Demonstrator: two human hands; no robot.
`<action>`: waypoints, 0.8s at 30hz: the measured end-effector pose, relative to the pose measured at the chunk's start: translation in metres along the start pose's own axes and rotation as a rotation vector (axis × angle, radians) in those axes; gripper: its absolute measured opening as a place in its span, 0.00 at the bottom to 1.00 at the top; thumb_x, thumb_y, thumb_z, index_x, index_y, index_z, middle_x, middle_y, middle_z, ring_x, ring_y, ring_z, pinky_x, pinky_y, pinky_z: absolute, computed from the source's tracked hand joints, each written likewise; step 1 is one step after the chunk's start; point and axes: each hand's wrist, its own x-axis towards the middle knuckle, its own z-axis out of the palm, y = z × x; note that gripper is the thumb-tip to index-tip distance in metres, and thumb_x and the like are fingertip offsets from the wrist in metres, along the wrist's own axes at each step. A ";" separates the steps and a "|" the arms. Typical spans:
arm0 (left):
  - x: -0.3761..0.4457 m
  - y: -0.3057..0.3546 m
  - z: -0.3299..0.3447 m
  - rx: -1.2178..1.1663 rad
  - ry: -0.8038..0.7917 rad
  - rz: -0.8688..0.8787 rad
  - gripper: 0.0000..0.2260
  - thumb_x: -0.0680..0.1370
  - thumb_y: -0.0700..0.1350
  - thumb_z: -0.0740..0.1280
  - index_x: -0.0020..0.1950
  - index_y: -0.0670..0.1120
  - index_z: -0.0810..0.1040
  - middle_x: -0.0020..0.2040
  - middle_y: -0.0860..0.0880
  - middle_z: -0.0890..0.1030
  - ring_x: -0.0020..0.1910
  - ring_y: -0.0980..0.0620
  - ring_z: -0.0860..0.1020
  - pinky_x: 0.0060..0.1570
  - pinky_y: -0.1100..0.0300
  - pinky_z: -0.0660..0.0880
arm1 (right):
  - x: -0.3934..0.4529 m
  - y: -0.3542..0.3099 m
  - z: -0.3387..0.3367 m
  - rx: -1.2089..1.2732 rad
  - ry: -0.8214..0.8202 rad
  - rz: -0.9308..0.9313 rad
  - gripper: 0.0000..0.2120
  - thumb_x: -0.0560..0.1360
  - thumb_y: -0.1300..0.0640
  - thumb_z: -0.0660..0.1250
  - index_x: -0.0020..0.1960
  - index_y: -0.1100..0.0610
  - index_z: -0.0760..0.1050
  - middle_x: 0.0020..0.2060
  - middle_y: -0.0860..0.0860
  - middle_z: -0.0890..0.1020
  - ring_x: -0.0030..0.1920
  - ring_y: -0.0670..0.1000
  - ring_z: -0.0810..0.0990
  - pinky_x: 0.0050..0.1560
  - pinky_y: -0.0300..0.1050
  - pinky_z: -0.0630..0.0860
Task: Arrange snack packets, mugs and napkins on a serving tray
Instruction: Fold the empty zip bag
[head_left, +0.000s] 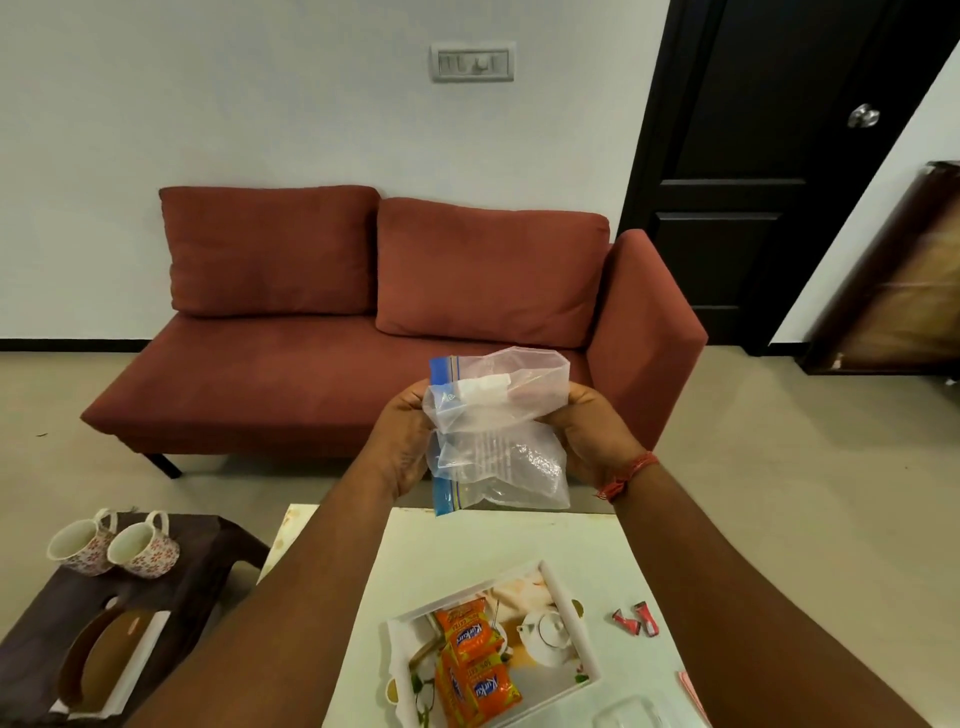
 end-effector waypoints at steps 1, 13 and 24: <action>0.001 0.001 0.002 -0.009 -0.002 -0.025 0.25 0.82 0.38 0.59 0.29 0.50 0.83 0.27 0.52 0.80 0.25 0.54 0.78 0.25 0.63 0.77 | -0.001 -0.001 -0.001 0.014 -0.016 0.006 0.12 0.73 0.71 0.67 0.54 0.65 0.82 0.52 0.64 0.84 0.51 0.65 0.83 0.54 0.65 0.80; 0.004 -0.003 0.034 0.104 0.016 0.051 0.24 0.76 0.33 0.54 0.22 0.46 0.74 0.51 0.49 0.81 0.49 0.46 0.75 0.56 0.48 0.71 | -0.021 -0.021 -0.045 -0.109 -0.121 0.347 0.32 0.75 0.39 0.64 0.61 0.68 0.77 0.49 0.61 0.81 0.49 0.60 0.79 0.55 0.58 0.77; -0.028 -0.034 0.059 0.142 -0.122 -0.221 0.15 0.80 0.59 0.63 0.47 0.49 0.80 0.47 0.46 0.80 0.40 0.49 0.80 0.39 0.51 0.79 | -0.040 -0.007 -0.087 -0.551 -0.138 0.189 0.25 0.68 0.77 0.67 0.60 0.56 0.79 0.59 0.54 0.75 0.52 0.53 0.77 0.48 0.47 0.79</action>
